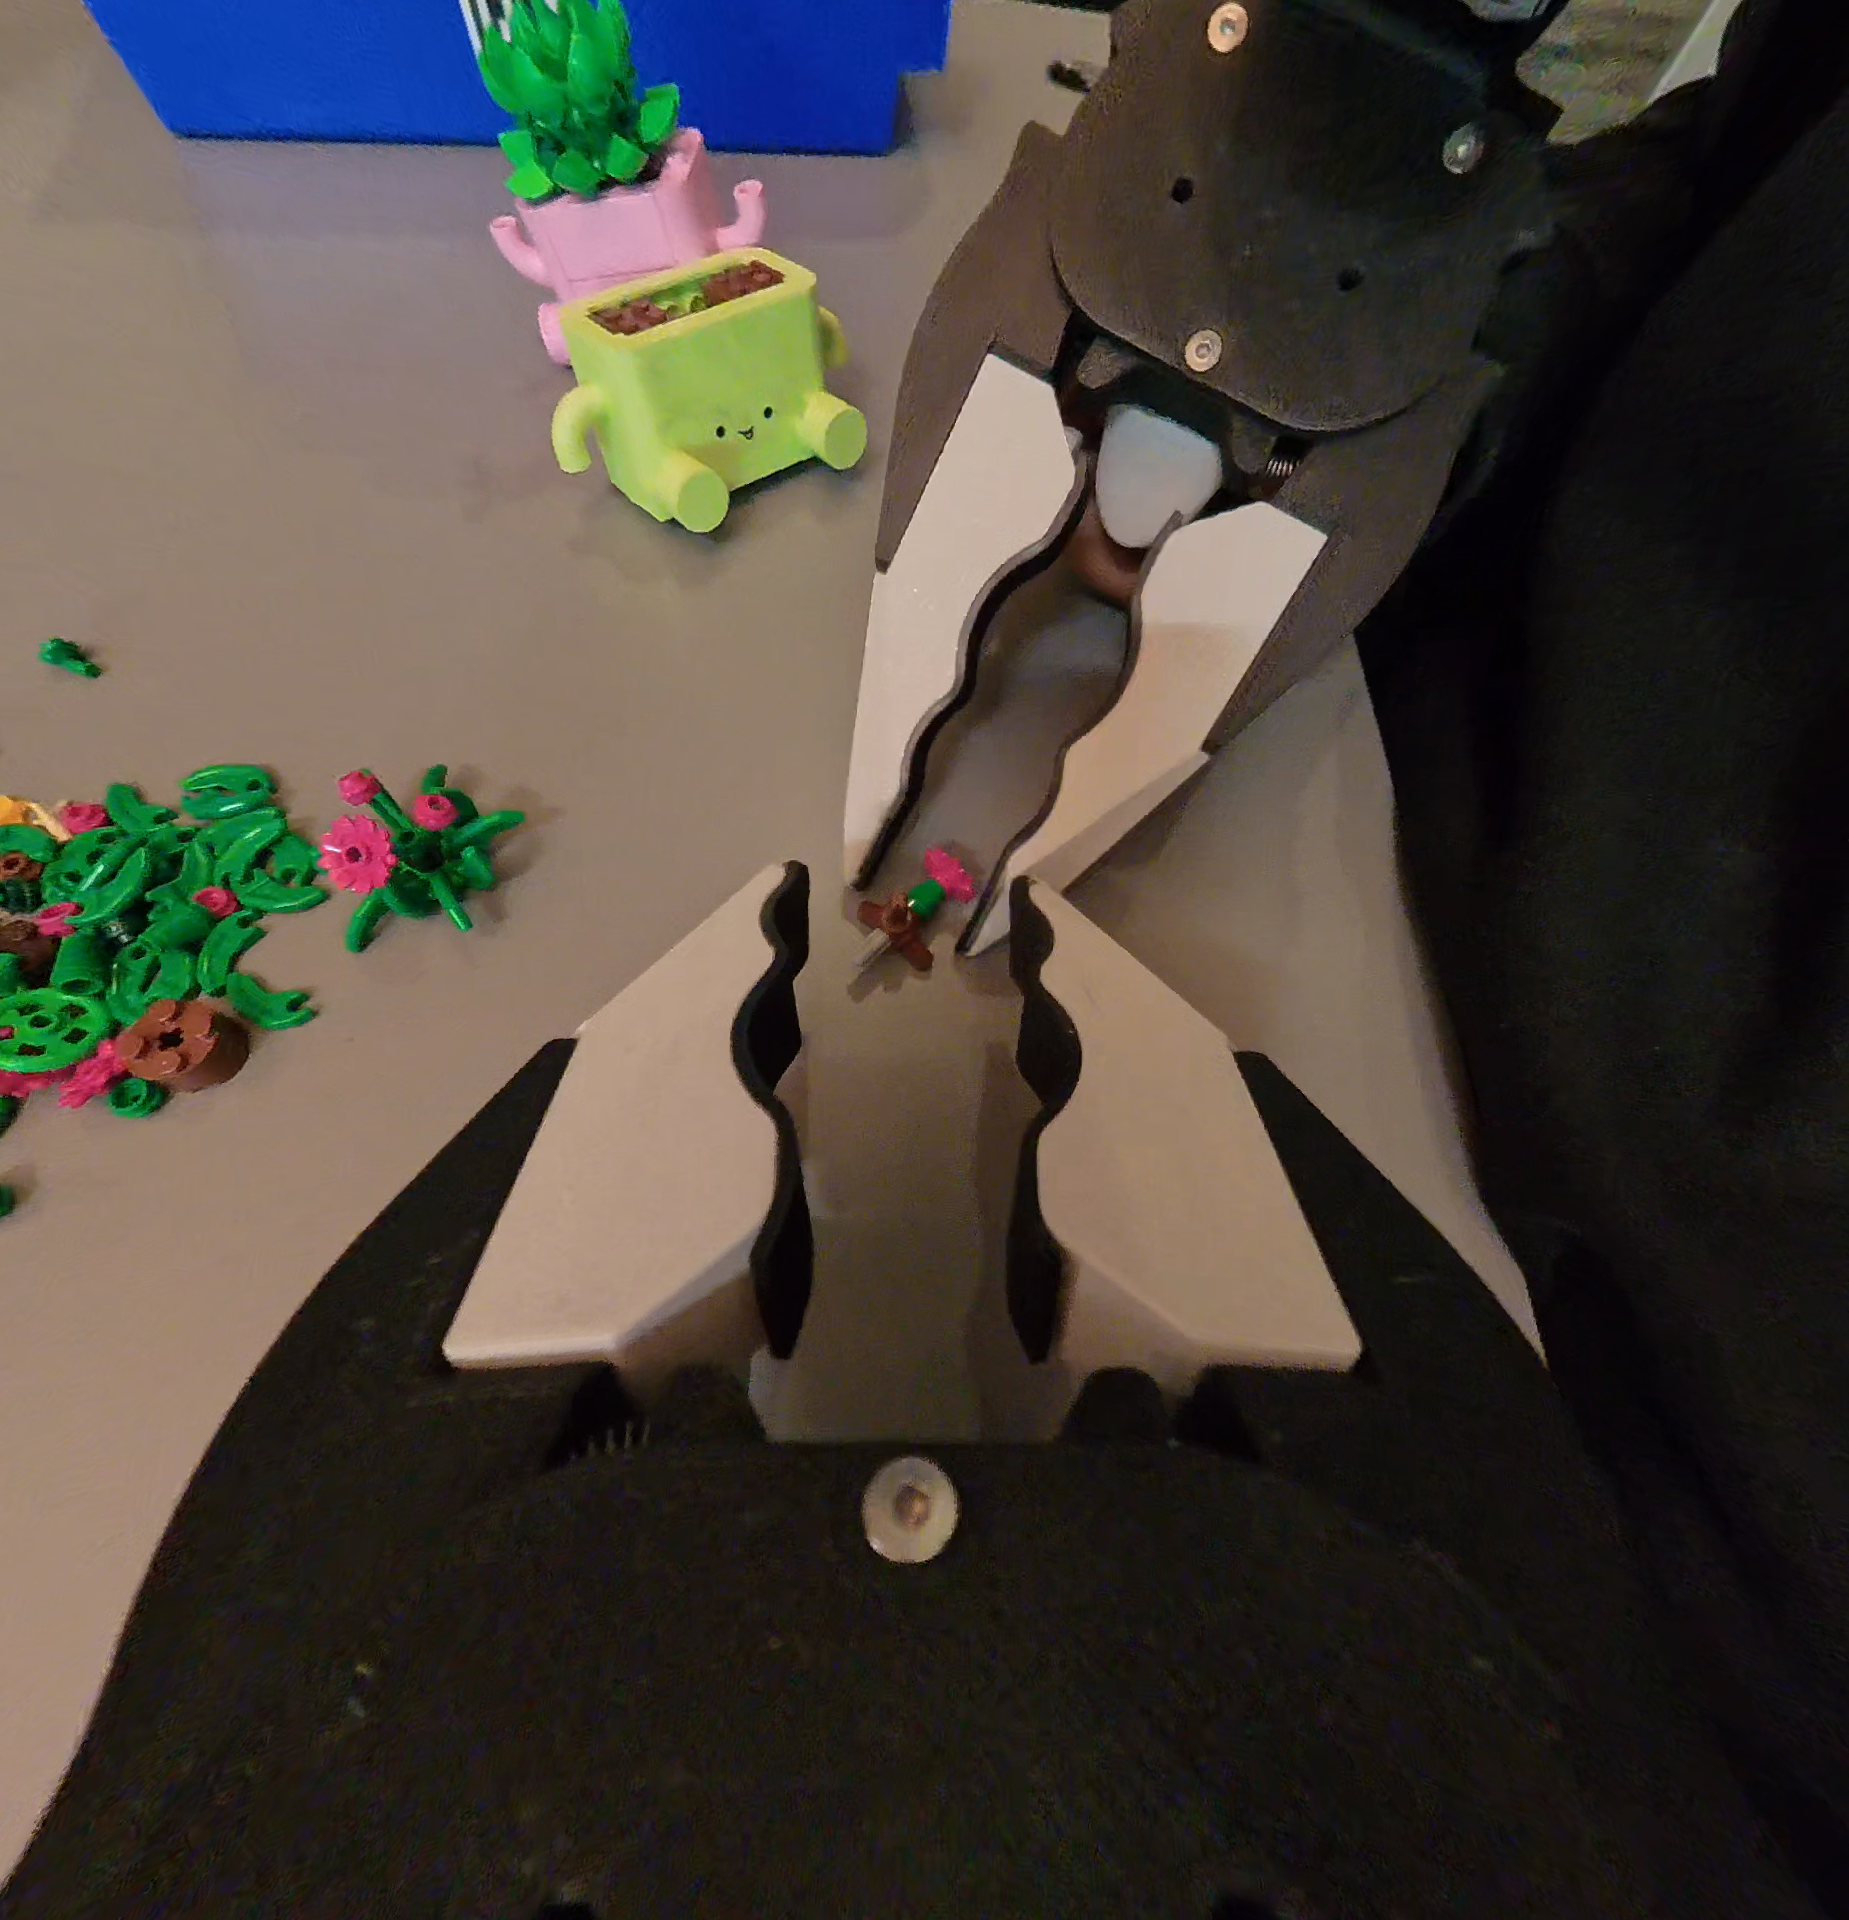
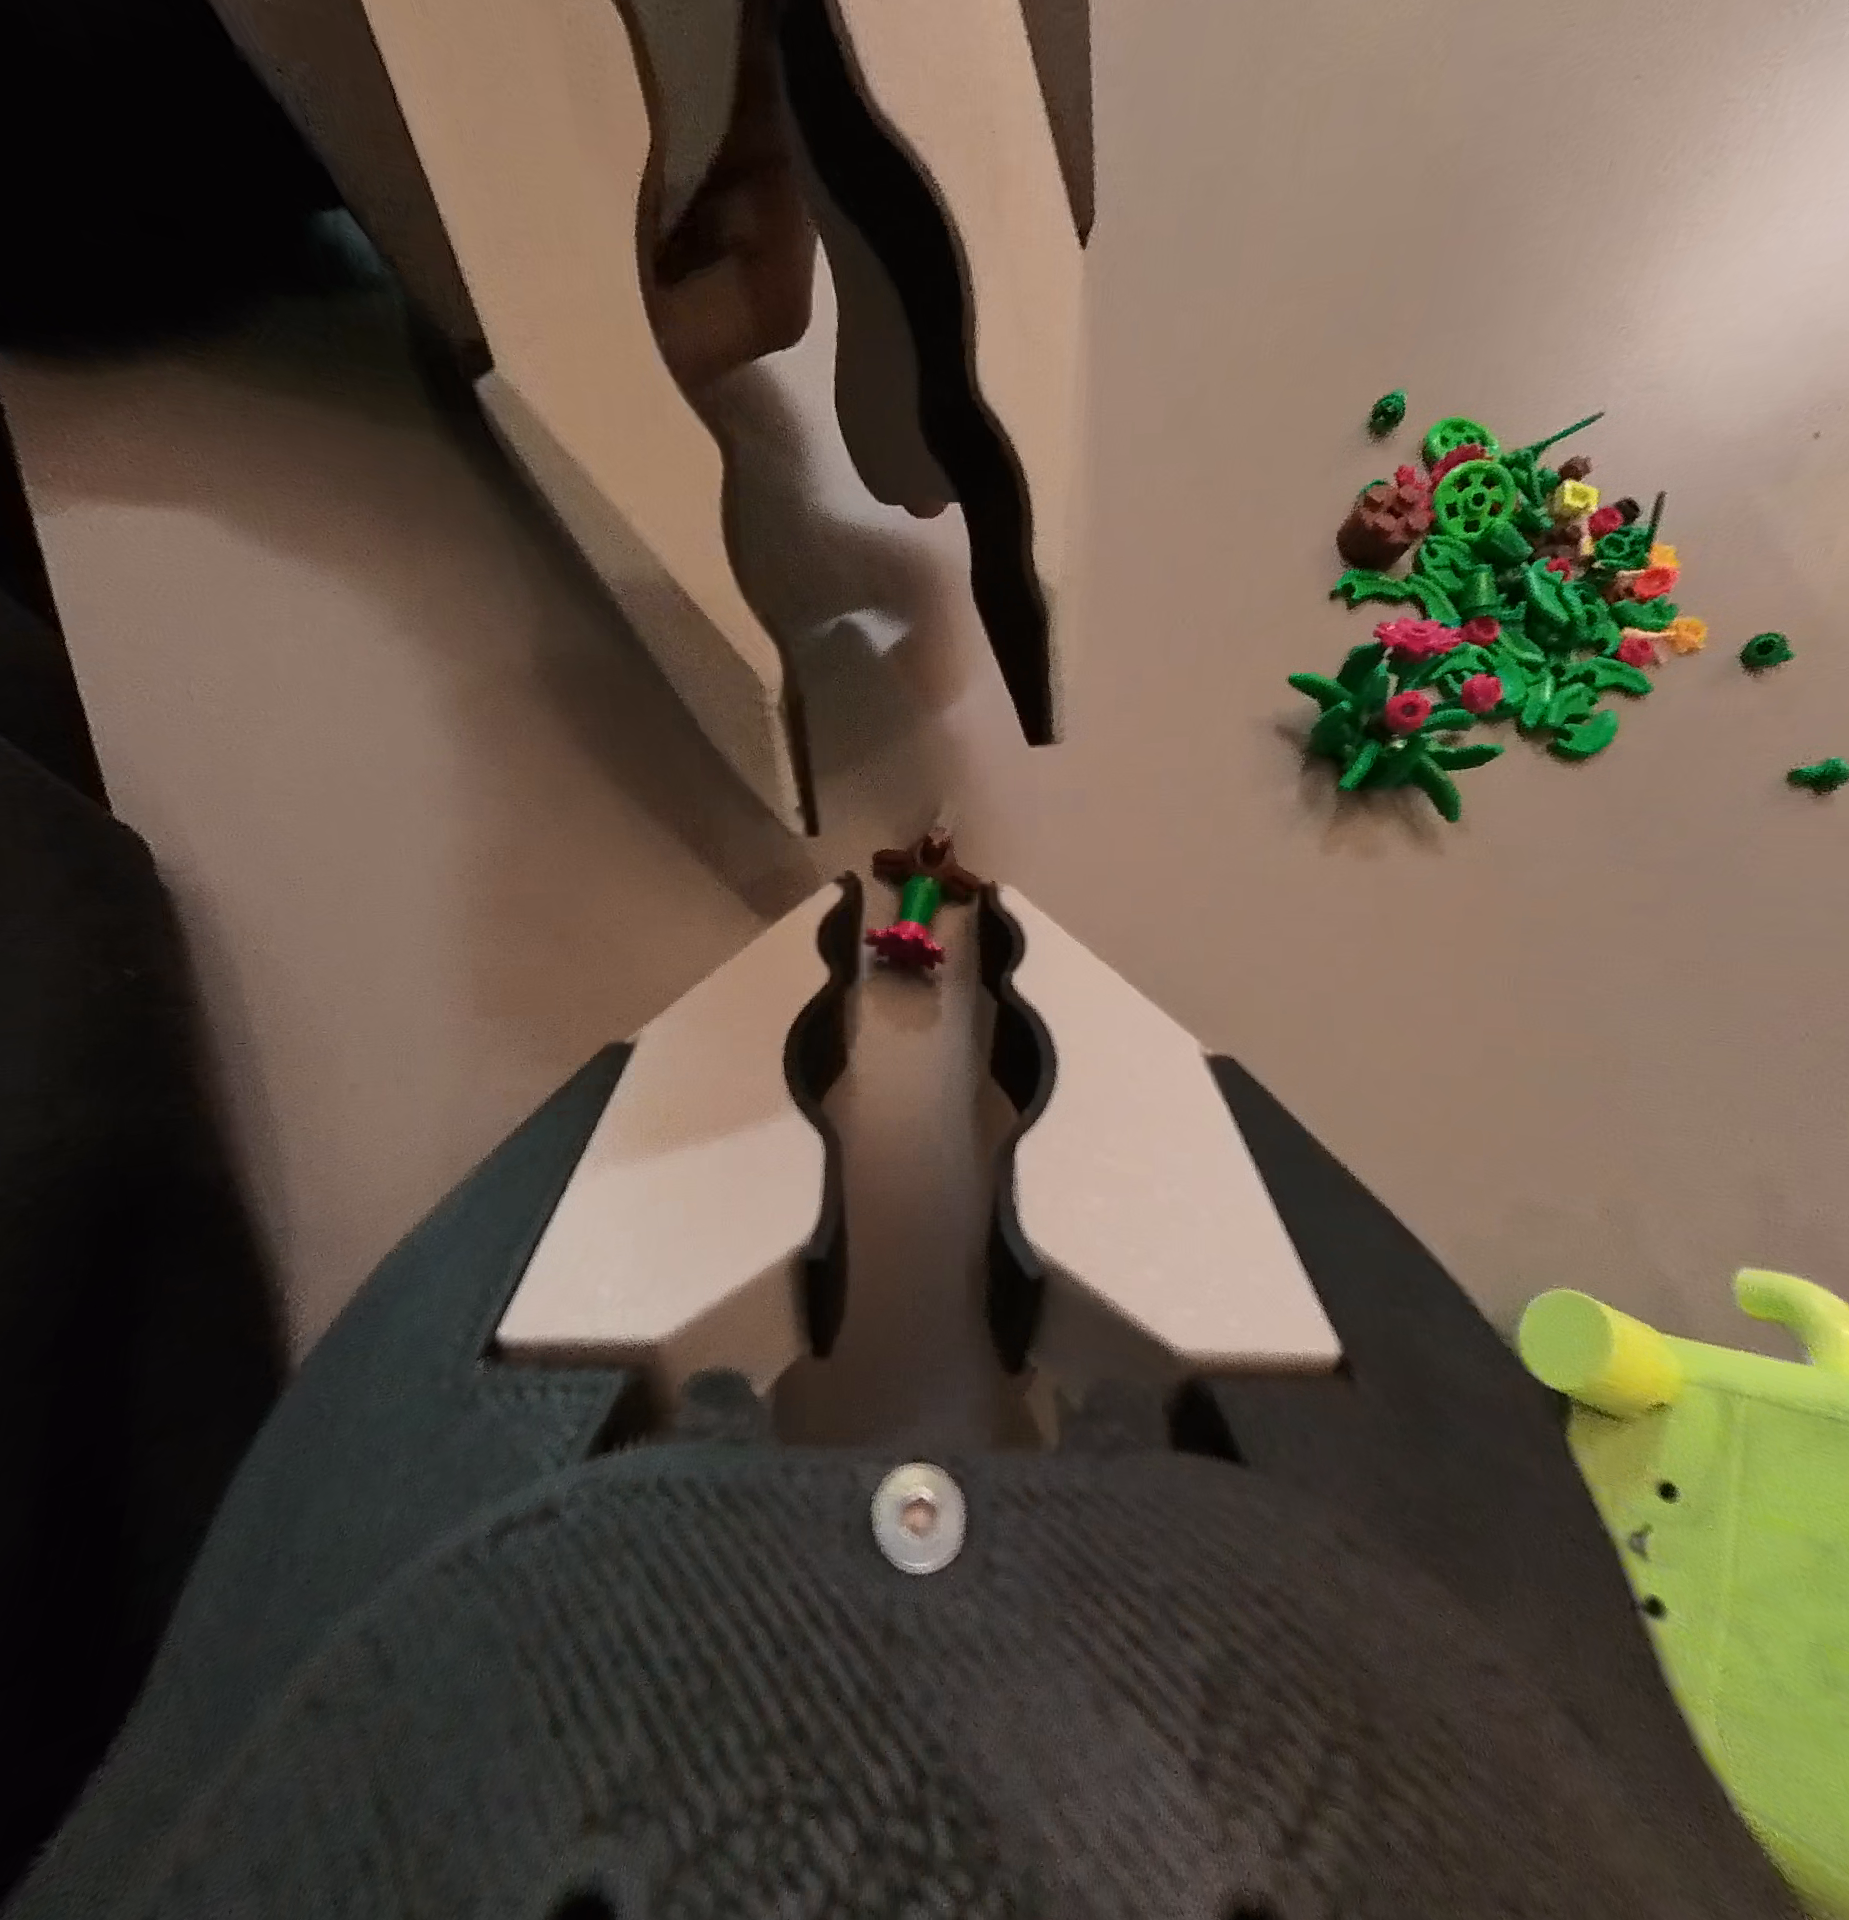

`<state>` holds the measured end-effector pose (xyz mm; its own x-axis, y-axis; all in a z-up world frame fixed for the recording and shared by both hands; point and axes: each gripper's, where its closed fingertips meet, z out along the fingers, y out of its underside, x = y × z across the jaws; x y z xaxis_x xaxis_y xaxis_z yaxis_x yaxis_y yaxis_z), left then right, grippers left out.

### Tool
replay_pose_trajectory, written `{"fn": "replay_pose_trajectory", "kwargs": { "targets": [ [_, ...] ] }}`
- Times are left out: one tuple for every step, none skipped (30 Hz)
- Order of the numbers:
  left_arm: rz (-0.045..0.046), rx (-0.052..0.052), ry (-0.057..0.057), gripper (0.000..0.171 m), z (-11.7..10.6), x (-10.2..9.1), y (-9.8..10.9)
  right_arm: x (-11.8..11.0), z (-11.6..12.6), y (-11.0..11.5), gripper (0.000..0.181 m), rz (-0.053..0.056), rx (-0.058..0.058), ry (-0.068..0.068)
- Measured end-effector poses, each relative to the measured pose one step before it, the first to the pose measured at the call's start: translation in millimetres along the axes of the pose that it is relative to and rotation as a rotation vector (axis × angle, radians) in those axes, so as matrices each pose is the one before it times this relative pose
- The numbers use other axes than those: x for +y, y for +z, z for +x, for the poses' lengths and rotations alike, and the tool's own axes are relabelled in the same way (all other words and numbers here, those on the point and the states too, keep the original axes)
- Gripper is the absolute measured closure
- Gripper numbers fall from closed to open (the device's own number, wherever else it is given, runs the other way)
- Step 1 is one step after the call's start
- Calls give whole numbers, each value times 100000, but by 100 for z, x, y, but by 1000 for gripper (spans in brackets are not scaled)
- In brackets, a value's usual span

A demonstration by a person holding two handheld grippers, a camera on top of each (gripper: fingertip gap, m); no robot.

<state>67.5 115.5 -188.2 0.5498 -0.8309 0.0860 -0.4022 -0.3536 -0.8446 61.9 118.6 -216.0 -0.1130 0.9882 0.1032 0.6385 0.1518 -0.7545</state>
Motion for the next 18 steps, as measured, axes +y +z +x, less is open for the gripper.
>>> {"fn": "replay_pose_trajectory", "kwargs": {
  "targets": [
    [-426, -1029, 415, 135, -81, 46, 43, 43, 39, 38, 168, -362, -423, 792],
    [-213, -736, 159, 134, -66, 29, 30, -22, 37, -13, 168, 135, -373, 749],
    [-67, -602, -18, 134, -64, 13, 10, -49, -1, -39, 168, 417, -787, 708],
    [5, -371, -45, 134, -49, -1, 0, -162, -19, -97, 169, 1243, -994, 472],
    [41, -14, 15, 134, 5, -2, -2, -334, 78, -203, 171, 2441, -467, 425],
    [116, 76, 33, 134, 12, -17, -9, -458, 90, -259, 170, 3259, -660, 622],
    [485, -7, 58, 134, 10, -75, -10, -499, -67, -269, 170, 3586, -2013, 764],
    [1618, -231, 559, 134, 8, -275, -47, -510, -142, -274, 170, 3608, -2733, 940],
    [2951, -657, 1307, 135, 38, -467, -97, -423, 4, -265, 170, 3149, -1731, 1290],
    [3091, -1136, 1497, 138, -2, -468, -119, -360, 132, -256, 170, 2718, -923, 1464],
    [2208, -1128, 1132, 139, -44, -337, -92, -327, 95, -239, 170, 2567, -1033, 1467],
    [1059, -998, 558, 139, -97, -160, -37, -316, 51, -229, 170, 2471, -1214, 1428],
    [186, -755, 175, 139, -88, -31, 0, -308, 2, -229, 171, 2371, -1329, 1275],
    [-72, -526, 84, 139, -72, 0, 39, -300, -41, -211, 171, 2227, -1380, 1067],
    [-247, -107, 68, 138, -9, 24, 51, -279, -35, -204, 171, 2141, -1145, 858],
    [-292, -63, 88, 138, 0, 11, 63, -289, -45, -184, 171, 2138, -936, 541],
    [-111, -139, 181, 137, -3, -16, 78, -281, -124, -154, 170, 2061, -1214, 158],
    [304, 114, 392, 136, 60, -82, 54, -230, -172, -109, 171, 1655, -1350, 23]
  ]
}}
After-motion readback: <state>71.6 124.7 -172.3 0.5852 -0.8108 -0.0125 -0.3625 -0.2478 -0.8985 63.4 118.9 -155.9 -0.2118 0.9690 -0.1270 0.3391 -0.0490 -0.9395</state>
